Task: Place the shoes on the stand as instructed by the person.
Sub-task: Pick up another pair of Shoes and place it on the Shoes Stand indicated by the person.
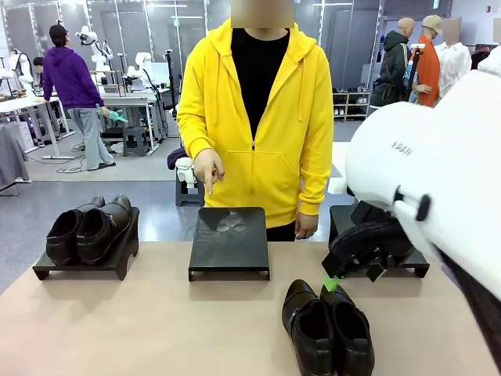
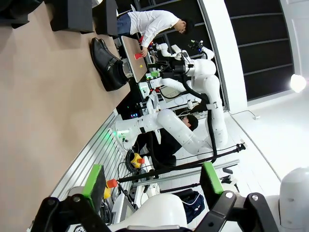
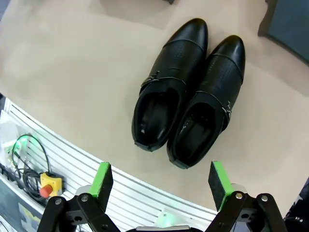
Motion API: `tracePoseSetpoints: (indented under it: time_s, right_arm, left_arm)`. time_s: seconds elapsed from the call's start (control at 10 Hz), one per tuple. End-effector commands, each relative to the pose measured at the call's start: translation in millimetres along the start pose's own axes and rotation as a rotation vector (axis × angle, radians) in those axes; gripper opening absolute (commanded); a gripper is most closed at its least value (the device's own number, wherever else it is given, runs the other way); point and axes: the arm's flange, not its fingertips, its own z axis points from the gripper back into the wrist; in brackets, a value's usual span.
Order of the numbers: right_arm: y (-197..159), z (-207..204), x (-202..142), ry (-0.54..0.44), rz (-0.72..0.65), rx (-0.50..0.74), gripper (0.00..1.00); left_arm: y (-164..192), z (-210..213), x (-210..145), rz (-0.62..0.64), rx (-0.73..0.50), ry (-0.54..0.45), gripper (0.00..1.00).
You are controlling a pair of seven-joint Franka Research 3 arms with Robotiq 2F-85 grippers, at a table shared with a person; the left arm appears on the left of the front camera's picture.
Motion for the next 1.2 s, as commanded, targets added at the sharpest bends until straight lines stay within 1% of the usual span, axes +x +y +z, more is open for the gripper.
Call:
tracePoseSetpoints:
  time_s: [0.0,0.2,0.5,0.6,0.8,1.0,1.1]
  right_arm:
    - [-14,-29,0,0.007,-0.037,0.007,1.0]
    - [-18,-52,-1,0.045,-0.03,-0.021,1.0]
    - [-12,-79,-6,0.068,-0.02,-0.031,1.0]
    - [-10,-89,-8,0.071,-0.022,-0.033,1.0]
    - [-9,-106,-8,0.06,-0.041,-0.083,1.0]
    - [-8,-115,-10,0.087,-0.026,-0.077,1.0]
    - [-9,-115,-10,0.086,-0.028,-0.08,1.0]
  left_arm:
    - [-3,0,-3,0.01,0.004,0.01,1.0]
    - [-3,0,-3,0.01,0.004,0.01,1.0]
    - [-3,0,-3,0.01,0.004,0.01,1.0]
    - [-3,0,-3,0.01,0.004,0.01,1.0]
    - [-3,0,-3,0.01,0.004,0.01,1.0]
    - [-3,0,-3,0.01,0.004,0.01,1.0]
    - [-3,0,-3,0.01,0.004,0.01,1.0]
